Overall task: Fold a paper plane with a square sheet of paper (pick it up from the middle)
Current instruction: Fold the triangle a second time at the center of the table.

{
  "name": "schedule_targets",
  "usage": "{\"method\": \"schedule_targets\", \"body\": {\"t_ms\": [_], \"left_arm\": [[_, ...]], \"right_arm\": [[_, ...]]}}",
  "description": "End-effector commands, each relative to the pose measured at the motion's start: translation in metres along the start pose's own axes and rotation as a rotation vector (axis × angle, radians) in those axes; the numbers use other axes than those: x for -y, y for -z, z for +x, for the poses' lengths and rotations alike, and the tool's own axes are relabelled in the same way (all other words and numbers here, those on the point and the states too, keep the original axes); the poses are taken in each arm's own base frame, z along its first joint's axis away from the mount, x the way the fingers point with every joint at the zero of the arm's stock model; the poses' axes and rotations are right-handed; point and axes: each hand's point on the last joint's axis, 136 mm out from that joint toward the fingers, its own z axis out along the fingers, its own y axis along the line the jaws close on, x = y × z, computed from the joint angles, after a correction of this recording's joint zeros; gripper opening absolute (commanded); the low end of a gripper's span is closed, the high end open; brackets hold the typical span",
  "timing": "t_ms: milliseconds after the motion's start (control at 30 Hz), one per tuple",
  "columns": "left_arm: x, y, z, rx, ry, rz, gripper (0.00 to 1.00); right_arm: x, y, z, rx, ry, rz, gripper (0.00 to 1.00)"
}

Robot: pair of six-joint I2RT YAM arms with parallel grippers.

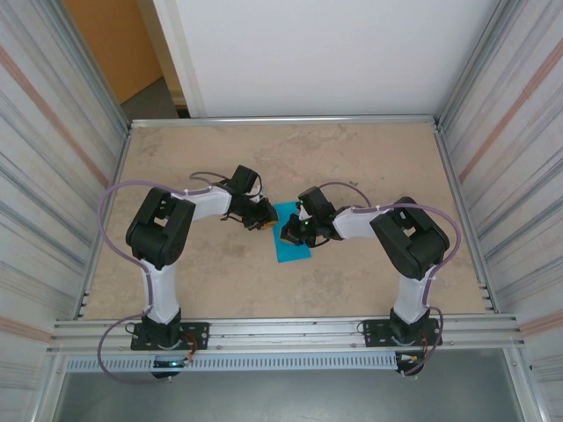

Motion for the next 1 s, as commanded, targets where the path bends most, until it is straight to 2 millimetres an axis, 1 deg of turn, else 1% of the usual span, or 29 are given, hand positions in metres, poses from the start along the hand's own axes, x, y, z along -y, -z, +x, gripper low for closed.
{"method": "schedule_targets", "body": {"t_ms": [0,300,400,467,633,733,833,967], "left_arm": [[-0.028,-0.011,0.018,-0.066,0.035,-0.088,0.17],[-0.028,-0.010,0.019,-0.064,0.034,-0.088,0.17],[-0.022,-0.006,0.017,-0.055,0.030,-0.077,0.17],[-0.013,-0.001,0.015,-0.051,0.023,-0.059,0.17],[0.018,0.024,0.001,-0.002,-0.020,-0.014,0.19],[0.029,0.043,-0.009,0.058,-0.025,-0.003,0.21],[0.029,0.063,-0.016,0.118,-0.002,-0.005,0.23],[0.018,0.084,-0.018,0.174,0.039,-0.001,0.25]], "right_arm": [[0.005,-0.004,-0.005,0.015,-0.023,0.023,0.00],[0.015,-0.006,-0.004,0.011,-0.044,0.061,0.01],[0.021,-0.008,-0.002,0.003,-0.062,0.085,0.04],[0.024,-0.009,-0.001,-0.001,-0.072,0.096,0.07],[0.029,-0.011,0.002,-0.013,-0.095,0.112,0.16],[0.029,-0.012,0.002,-0.019,-0.100,0.111,0.23],[0.027,-0.013,0.002,-0.023,-0.100,0.108,0.28],[0.025,-0.012,0.001,-0.027,-0.094,0.104,0.33]]}}
